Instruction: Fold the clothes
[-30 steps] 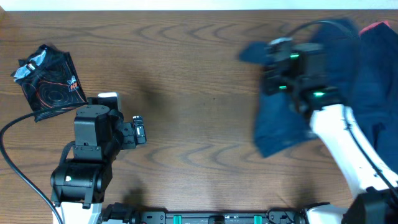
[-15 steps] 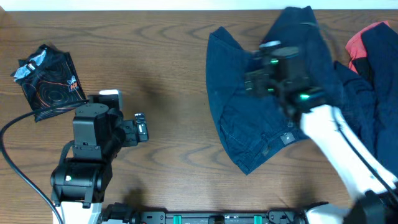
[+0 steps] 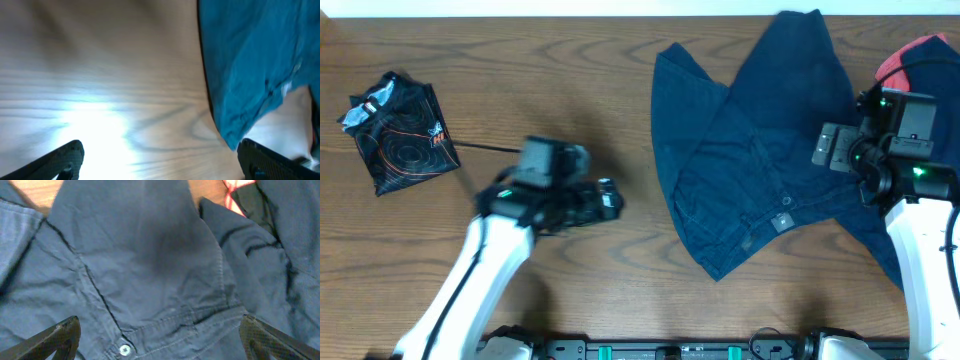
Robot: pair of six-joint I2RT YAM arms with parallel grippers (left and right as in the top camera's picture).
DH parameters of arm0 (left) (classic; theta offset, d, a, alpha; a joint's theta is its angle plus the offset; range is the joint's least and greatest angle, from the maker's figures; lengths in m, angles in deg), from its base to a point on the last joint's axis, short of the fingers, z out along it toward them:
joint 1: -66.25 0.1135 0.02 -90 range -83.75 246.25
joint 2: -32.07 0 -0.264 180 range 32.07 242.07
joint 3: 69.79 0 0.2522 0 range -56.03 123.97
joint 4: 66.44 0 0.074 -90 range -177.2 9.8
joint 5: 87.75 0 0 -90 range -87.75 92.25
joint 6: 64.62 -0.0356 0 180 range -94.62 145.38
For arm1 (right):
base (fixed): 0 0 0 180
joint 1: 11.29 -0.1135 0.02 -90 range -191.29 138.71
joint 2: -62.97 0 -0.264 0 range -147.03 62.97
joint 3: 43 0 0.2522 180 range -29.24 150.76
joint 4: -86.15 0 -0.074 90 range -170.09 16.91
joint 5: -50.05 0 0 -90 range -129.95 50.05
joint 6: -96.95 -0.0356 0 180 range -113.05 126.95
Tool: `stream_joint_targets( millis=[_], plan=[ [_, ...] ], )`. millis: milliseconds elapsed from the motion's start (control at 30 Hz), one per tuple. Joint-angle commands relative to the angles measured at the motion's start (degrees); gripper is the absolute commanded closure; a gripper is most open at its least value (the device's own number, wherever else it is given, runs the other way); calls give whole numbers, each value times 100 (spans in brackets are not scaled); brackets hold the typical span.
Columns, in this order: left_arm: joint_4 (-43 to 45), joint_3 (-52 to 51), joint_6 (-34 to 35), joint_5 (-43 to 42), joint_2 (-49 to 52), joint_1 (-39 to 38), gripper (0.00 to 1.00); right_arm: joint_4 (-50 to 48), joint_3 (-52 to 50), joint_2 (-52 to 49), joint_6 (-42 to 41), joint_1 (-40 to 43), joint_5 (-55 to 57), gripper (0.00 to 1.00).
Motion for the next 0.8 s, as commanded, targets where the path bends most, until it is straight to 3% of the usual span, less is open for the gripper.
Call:
stream_joint_targets(
  millis=[0, 133, 333, 467, 533, 567, 600, 633, 667, 700, 767],
  plan=[
    [260, -63, 1040, -254, 625, -678, 1, 74, 66, 44, -74, 109, -39, 1],
    [857, -63, 2033, -251, 1226, -1569, 1, 90, 66, 44, -74, 164, -37, 1],
    [2199, -63, 2850, 28, 1821, -2736, 1, 111, 66, 44, -74, 256, -39, 1],
    [2474, -63, 3338, 551, 2258, -3195, 1, 122, 66, 44, -74, 258, -42, 1],
    [2559, -63, 3585, 533, 2518, -3314, 6, 133, 66, 44, -76, 258, -39, 1],
    [2570, -63, 3615, 531, 2605, -3338, 11, 138, 66, 44, -74, 258, -39, 1],
    [2568, -63, 3609, 531, 2686, -3346, 23, 142, 66, 44, -76, 258, -39, 1],
    [2555, -63, 3580, 533, 2747, -3342, 43, 149, 66, 44, -76, 258, -42, 1],
    [2546, -63, 3469, 549, 2771, -3316, 81, 155, 66, 44, -76, 258, -42, 1],
    [2542, -63, 3318, 555, 2769, -3270, 94, 157, 66, 44, -76, 258, -39, 1],
    [2483, -50, 2841, 555, 2710, -3084, 94, 157, 66, 44, -74, 258, -39, 1]
  ],
)
